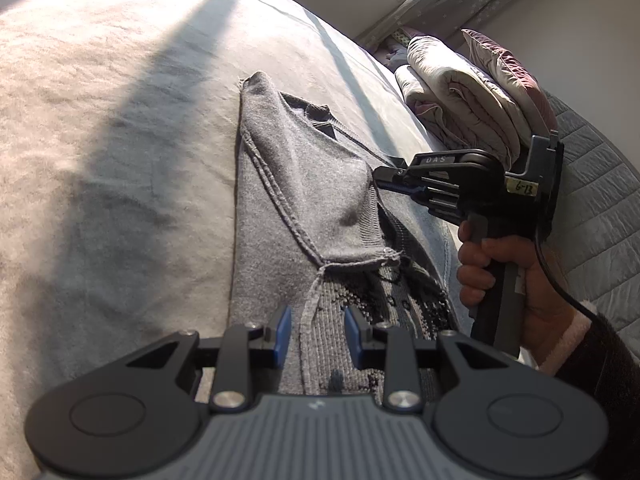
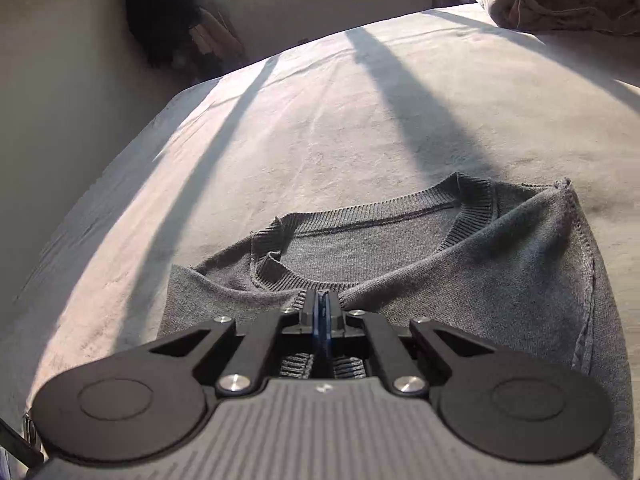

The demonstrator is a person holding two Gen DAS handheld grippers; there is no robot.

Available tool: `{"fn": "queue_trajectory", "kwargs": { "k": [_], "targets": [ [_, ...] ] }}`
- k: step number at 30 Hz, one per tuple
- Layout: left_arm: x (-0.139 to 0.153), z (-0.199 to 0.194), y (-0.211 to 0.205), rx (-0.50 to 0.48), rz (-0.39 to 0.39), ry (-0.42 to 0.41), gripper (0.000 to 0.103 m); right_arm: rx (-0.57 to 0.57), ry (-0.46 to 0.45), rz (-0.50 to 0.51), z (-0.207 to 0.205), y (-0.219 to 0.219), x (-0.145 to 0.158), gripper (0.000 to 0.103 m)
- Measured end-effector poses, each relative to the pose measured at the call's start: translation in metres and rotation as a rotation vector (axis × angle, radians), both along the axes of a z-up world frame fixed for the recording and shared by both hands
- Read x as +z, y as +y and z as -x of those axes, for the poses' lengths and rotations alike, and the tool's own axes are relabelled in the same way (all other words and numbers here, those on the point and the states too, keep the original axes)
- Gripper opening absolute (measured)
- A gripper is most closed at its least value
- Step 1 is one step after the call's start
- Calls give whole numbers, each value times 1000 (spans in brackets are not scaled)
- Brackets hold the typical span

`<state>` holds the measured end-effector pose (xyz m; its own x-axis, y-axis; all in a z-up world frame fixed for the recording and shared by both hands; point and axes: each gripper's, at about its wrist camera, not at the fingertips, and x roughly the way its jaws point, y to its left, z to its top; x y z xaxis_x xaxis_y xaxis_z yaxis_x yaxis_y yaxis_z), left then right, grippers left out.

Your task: Fold clothes

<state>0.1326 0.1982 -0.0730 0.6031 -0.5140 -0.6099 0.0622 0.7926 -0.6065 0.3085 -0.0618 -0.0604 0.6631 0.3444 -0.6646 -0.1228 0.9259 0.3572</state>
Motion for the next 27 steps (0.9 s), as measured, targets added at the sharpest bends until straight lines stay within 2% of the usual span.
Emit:
{"fn": "queue_trajectory", "kwargs": {
  "k": [2,7,11,16,17,18,20,27],
  "targets": [
    [0,0,0,0,1,1,30,-17,18,-8,0,-5,-2,16],
    [4,1,-1,-15,-14,7,30,12,68,-117,18,-17,-1,16],
    [8,8,-5,-43,-45,13,30,85,107,-177,49,-17,3,18],
    [11,23,-7,-79,-80,16,30,159,175,-301,92,-15,-1,19],
    [11,28,-6,-90,-91,15,30,168,186,-324,101,-14,-2,23],
    [11,34,-4,-98,-94,14,30,176,195,-341,110,-14,-4,32],
    [12,44,-4,-125,-101,8,28,191,212,-362,129,-13,-8,40],
    [15,81,-1,-220,-125,-12,27,236,256,-398,180,-4,-16,40]
  ]
}}
